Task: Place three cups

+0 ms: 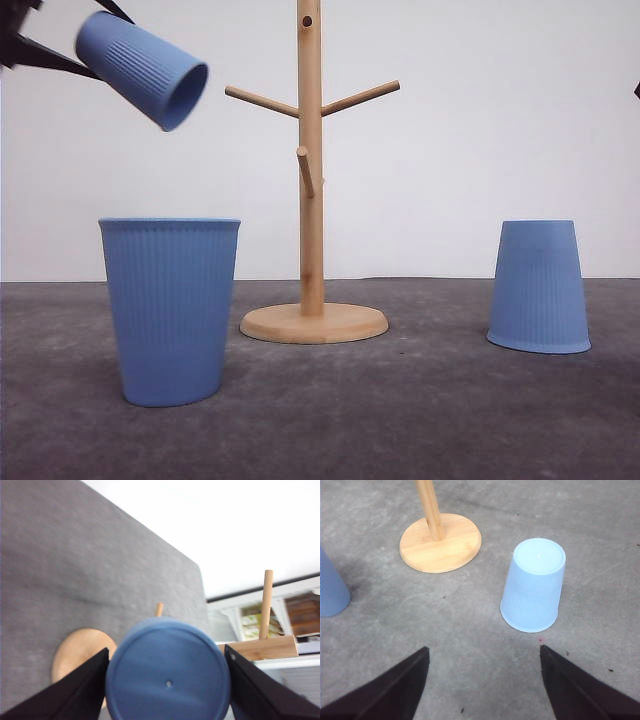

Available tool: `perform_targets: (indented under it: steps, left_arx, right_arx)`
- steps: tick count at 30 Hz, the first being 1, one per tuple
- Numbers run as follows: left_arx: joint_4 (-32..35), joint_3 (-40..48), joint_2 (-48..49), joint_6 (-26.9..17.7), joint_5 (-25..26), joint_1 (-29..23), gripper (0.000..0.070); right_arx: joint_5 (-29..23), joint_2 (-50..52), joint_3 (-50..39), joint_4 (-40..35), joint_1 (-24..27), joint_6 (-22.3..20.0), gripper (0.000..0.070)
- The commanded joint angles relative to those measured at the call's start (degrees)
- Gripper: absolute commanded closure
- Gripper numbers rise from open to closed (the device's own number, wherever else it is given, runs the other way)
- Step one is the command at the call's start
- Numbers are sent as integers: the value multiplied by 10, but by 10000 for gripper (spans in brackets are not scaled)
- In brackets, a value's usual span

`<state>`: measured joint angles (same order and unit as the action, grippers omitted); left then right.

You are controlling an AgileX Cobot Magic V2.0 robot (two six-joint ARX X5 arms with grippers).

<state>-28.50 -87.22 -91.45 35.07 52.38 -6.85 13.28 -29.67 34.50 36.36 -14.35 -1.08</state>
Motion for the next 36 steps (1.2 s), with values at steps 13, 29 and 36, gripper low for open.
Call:
perform_targets:
  steps: [13, 29, 36]
  left_arx:
    - [73, -14, -64, 41, 12, 57, 363]
    - [86, -14, -88, 31, -18, 107, 363]
    - [88, -14, -94, 31, -25, 122, 358]
  right_arx:
    - [-2, -2, 8, -8, -2, 5, 253]
    - [-2, -2, 8, -8, -2, 5, 253]
    - [-2, -2, 8, -8, -2, 5, 253]
